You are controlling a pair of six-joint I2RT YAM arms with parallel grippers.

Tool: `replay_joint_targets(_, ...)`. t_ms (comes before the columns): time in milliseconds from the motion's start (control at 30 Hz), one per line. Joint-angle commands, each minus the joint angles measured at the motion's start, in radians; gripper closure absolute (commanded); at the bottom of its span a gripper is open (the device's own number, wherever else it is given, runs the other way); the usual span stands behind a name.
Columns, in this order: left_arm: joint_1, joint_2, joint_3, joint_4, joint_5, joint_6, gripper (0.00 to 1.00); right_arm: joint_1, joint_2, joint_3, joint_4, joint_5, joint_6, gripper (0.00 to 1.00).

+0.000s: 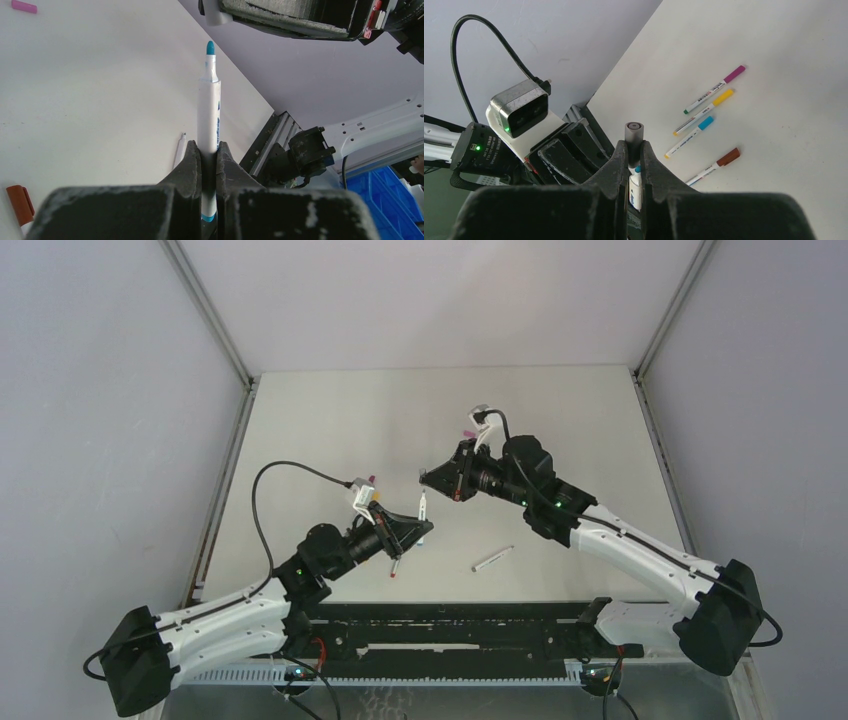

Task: Insert the pens into the pen caps

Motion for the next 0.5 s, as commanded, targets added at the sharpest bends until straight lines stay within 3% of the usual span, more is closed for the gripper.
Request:
replay_joint_targets(0, -0.005, -0.016, 0.064, 0.027, -0.001, 0.019, 1.00, 0.011, 0.004, 0.002, 0.034, 0.004, -0.012, 1.00)
replay_joint_targets(467, -0.005, -0.030, 0.065, 0.013, -0.023, 0.023, 1.00, 0.017, 0.009, 0.002, 0.024, -0.012, -0.011, 1.00)
